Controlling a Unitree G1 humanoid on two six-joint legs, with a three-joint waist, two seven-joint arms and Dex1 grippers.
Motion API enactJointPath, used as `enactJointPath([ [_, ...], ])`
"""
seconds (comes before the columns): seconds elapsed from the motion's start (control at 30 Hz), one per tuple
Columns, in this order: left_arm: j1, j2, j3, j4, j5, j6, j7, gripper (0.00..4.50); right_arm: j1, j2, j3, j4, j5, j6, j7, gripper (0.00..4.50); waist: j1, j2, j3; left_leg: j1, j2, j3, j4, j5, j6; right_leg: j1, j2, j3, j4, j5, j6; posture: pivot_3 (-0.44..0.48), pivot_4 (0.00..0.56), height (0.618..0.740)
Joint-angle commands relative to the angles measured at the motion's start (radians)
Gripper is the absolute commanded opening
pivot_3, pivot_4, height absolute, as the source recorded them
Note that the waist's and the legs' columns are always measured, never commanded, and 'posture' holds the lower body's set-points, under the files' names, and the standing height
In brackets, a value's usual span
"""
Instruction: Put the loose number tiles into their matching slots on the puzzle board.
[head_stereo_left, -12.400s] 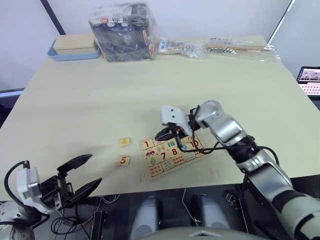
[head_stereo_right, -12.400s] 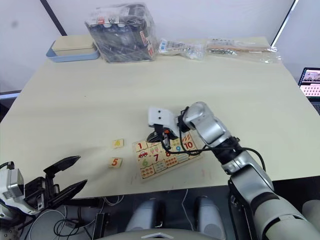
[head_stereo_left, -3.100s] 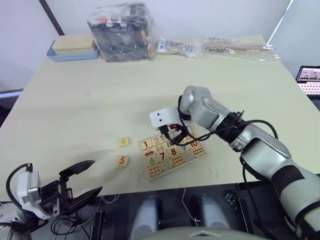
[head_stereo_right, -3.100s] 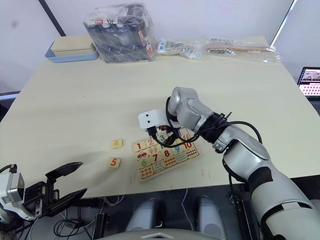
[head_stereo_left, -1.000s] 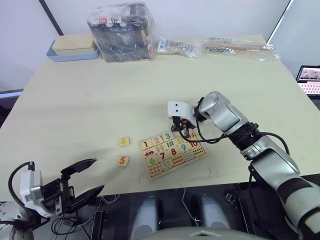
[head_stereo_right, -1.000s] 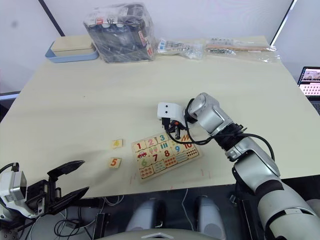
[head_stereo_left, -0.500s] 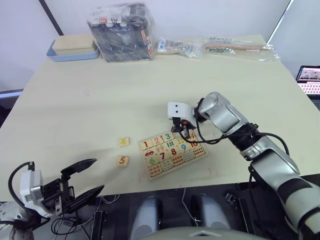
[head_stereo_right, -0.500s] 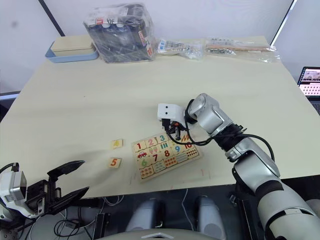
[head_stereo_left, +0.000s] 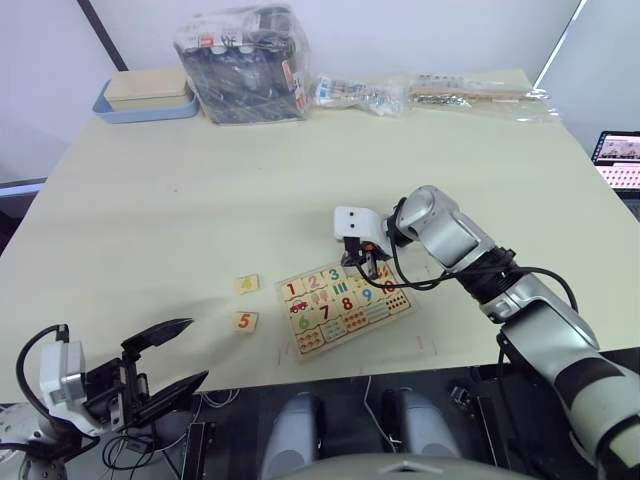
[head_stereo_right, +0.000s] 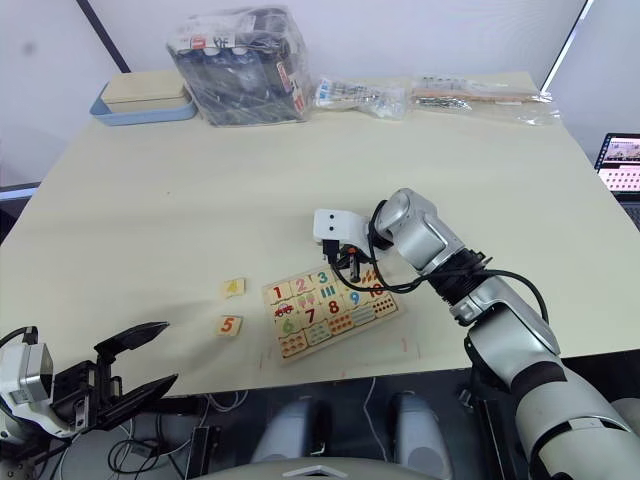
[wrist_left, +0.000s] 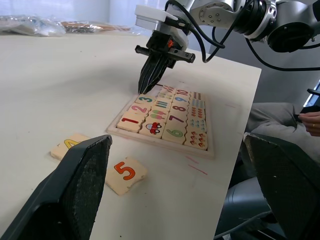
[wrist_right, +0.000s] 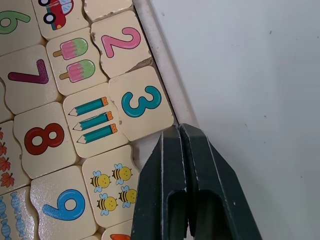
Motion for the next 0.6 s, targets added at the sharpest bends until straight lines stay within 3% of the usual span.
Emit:
enactJointPath([
  [0.03,0.011,-0.002,0.015,-0.02,-0.007,-0.011,0.007,4.5,0.014,-0.022,-0.061,-0.071,0.044,-0.02,0.006,0.03,0.001,0.0,0.0,0.0,0.0,0.0,0.0,0.0,0.0,0.0,0.0,0.0,0.0,0.0,0.0,0.0,0.15,0.74],
  [0.4,0.019,-0.007,0.004,-0.027,0.013,0.005,0.08,4.5,0.342,-0.119,-0.391,-0.388,0.341,-0.133,-0.026,0.03,0.009,-0.004,-0.003,0.0,0.0,0.0,0.0,0.0,0.0,0.002,-0.001,0.0,-0.001,0.0,0.0,0.0,0.15,0.74],
  [0.6,0.014,0.002,0.0,-0.029,0.025,0.02,0.121,4.5,0.531,-0.241,-0.517,-0.49,0.499,-0.139,0.043,0.03,0.023,-0.005,-0.003,0.001,0.0,0.0,0.0,0.0,0.0,0.002,-0.001,0.0,-0.001,0.0,0.0,0.0,0.15,0.74],
])
